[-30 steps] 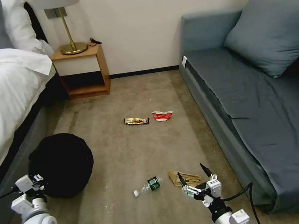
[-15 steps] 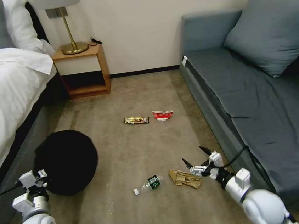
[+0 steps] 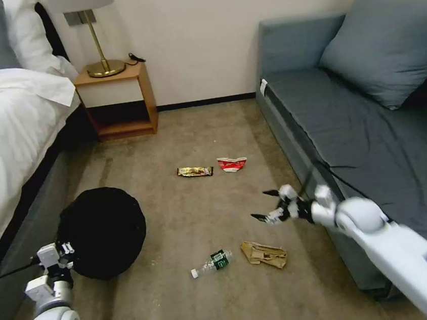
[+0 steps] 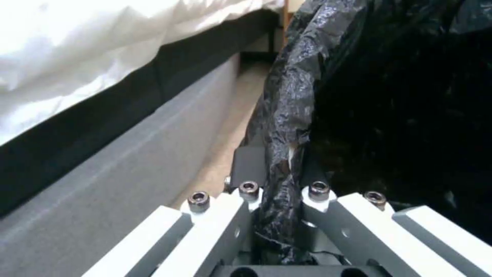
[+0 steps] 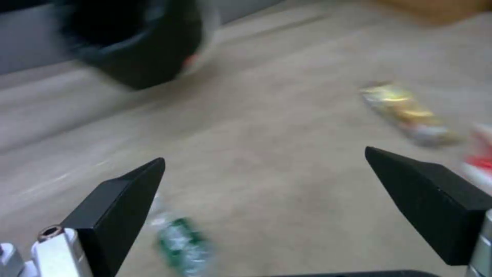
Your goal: Pick up the trash bin, then pick up the garbage on the floor and place it into the trash bin.
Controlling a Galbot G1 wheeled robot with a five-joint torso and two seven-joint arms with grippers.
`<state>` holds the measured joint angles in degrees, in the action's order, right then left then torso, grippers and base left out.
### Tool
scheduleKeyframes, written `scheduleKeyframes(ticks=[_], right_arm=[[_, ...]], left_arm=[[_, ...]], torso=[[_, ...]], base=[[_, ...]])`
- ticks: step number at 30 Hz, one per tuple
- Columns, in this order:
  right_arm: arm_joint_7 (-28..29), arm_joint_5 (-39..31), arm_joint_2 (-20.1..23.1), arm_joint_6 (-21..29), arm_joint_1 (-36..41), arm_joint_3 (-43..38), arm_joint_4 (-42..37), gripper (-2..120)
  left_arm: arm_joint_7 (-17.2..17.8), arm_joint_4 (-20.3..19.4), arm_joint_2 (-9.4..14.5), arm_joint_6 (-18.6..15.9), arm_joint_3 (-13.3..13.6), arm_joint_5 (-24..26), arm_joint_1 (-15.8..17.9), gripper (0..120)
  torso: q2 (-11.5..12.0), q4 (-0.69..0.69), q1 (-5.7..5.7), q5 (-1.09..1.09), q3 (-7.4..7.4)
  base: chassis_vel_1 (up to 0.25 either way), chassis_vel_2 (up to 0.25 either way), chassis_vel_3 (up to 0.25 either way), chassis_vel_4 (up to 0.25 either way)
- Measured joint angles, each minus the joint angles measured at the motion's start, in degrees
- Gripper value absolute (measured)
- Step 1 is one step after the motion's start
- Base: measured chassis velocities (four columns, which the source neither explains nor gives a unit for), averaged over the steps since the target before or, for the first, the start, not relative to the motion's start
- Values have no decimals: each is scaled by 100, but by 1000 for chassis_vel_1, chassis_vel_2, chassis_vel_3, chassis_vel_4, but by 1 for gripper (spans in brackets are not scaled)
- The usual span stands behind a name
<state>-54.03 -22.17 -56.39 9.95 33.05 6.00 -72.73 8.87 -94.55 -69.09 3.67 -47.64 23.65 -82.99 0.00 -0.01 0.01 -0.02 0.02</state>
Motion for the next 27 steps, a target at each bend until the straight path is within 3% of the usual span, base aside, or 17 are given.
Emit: scheduleKeyframes(ticks=[3, 4, 10, 17, 27], right_arm=[[-591, 437, -525, -50, -715, 571, 820, 100], [-591, 437, -525, -50, -715, 571, 820, 100], [-714, 1229, -1436, -445, -1109, 881, 1980, 100], [-483, 2652, -2217, -1133, -703, 755, 2622, 100], [-47, 4017, -2663, -1611, -56, 289, 2934, 100]], left_arm=[[43, 17, -49, -4, -30, -30, -9, 3], [43, 17, -49, -4, -30, -30, -9, 3], [59, 28, -121, -4, -50, -47, -24, 3], [89, -39, -152, 3, -57, -47, -67, 3], [92, -75, -204, 94, -49, -106, -163, 3]], torso=[[0, -2, 0, 5, -1], [0, -2, 0, 5, -1], [0, 2, 0, 5, -2], [0, 0, 0, 3, -2], [0, 2, -1, 3, -2]], base=[[0, 0, 0, 0], [0, 0, 0, 0], [0, 0, 0, 0], [0, 0, 0, 0], [0, 0, 0, 0]])
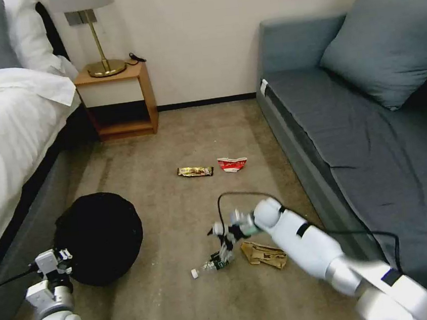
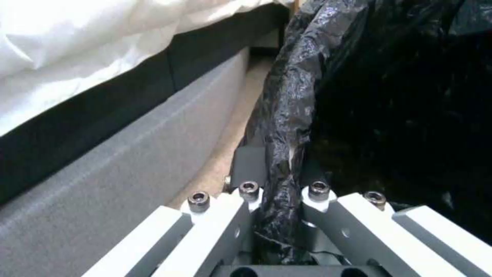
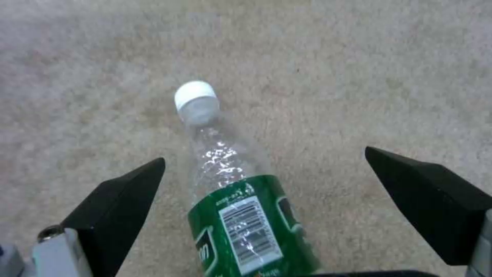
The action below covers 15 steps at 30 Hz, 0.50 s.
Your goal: Pick up the trash bin, then pick up the garbage on the floor and place it into the trash bin.
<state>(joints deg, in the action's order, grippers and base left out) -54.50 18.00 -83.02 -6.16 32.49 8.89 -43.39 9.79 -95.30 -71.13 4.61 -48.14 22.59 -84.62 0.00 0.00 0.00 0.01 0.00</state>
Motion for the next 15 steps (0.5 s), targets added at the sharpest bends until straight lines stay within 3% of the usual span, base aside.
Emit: scheduleKeyframes(ticks=[15], right_arm=[[348, 998, -251, -406, 189, -431, 307, 100]], left_arm=[[-17, -79, -22, 141, -5, -20, -181, 3]], torso=[[0, -1, 0, -1, 0]], base=[[0, 0, 0, 0]])
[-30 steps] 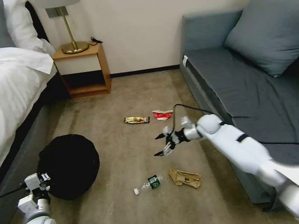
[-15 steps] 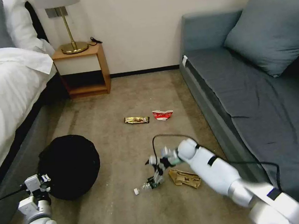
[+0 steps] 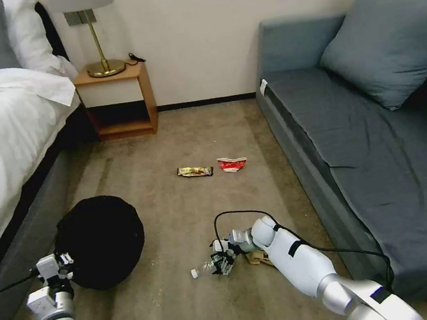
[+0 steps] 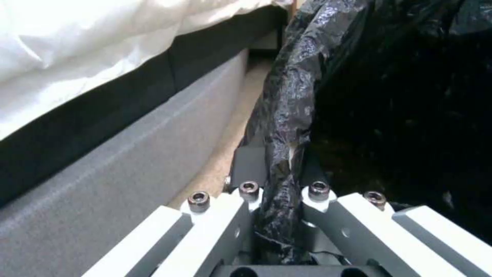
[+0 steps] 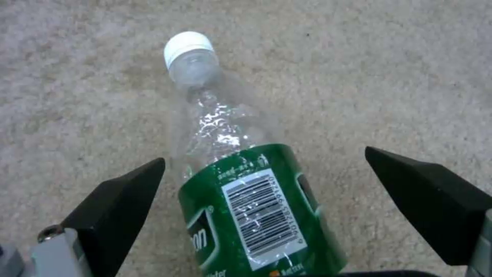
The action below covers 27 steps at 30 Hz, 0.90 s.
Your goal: Pick up the trash bin, then pick up the garbage on the floor and place it into the trash bin.
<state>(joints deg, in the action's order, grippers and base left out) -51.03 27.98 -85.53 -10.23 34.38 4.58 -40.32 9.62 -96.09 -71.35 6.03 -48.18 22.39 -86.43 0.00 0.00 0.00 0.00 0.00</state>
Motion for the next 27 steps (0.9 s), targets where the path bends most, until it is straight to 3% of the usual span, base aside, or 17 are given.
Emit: scheduleKeyframes(ticks=[6, 11, 19, 27], right_arm=[[53, 256, -60, -89, 48, -60, 89, 100], [82, 408, -96, -140, 63, -71, 136, 89], [168, 510, -145, -196, 67, -86, 258, 55], [182, 540, -151, -249, 50, -95, 289, 34]], left_arm=[[-5, 0, 4, 20, -1, 20, -6, 3], [-8, 28, 2, 27, -1, 25, 4, 3], [-8, 52, 5, 28, -2, 84, 14, 3], [-1, 57, 23, 8, -6, 158, 12, 3]], torso=[[0, 0, 0, 0, 0], [0, 0, 0, 0, 0], [0, 0, 0, 0, 0], [0, 0, 0, 0, 0]], base=[[0, 0, 0, 0], [0, 0, 0, 0], [0, 0, 0, 0], [0, 0, 0, 0]])
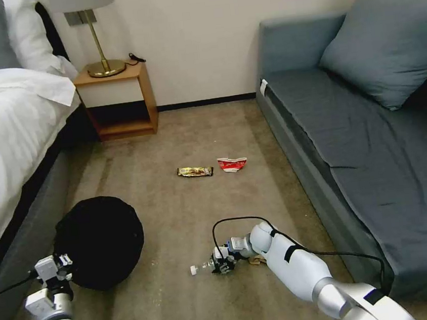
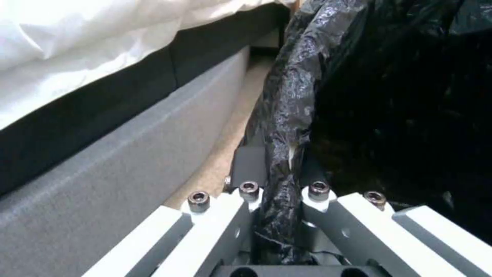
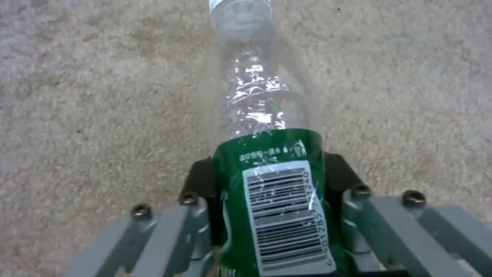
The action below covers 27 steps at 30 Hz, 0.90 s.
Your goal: Pick up the trash bin, then pick up the garbage on the floor and place it into the trash bin.
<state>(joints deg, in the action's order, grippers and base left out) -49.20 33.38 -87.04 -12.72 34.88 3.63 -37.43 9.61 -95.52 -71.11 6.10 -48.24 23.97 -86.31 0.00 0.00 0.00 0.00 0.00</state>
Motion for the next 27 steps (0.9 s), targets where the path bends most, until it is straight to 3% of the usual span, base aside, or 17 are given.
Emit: scheduleKeyframes(ticks=[4, 16, 19, 24, 26, 27], right_arm=[[-3, -32, 15, -14, -5, -57, -25, 26], [76, -812, 211, -58, 36, -99, -857, 25], [503, -1812, 157, 52, 70, -1, -1510, 25], [1189, -2720, 70, 157, -57, 398, -1993, 25], [2167, -3224, -24, 96, -192, 916, -2149, 25], [2167, -3224, -24, 96, -192, 916, -2149, 25]], left_arm=[[0, 3, 0, -1, -1, 0, -2, 3], [2, -103, 81, -31, -23, 92, -95, 3], [3, -143, 107, -74, -28, 165, -90, 3], [7, -208, 88, -88, -27, 170, -121, 3], [15, -296, 71, -126, 4, 185, -157, 3], [15, -296, 71, -126, 4, 185, -157, 3]], torso=[[0, 0, 0, 0, 0], [0, 1, 0, 1, 0], [0, 1, 0, 1, 0], [0, -1, 0, 1, 0], [0, 0, 0, 1, 1], [0, 0, 0, 1, 1]], base=[[0, 0, 0, 0], [0, 0, 0, 0], [0, 0, 0, 0], [0, 0, 0, 0], [0, 0, 0, 0], [0, 0, 0, 0]])
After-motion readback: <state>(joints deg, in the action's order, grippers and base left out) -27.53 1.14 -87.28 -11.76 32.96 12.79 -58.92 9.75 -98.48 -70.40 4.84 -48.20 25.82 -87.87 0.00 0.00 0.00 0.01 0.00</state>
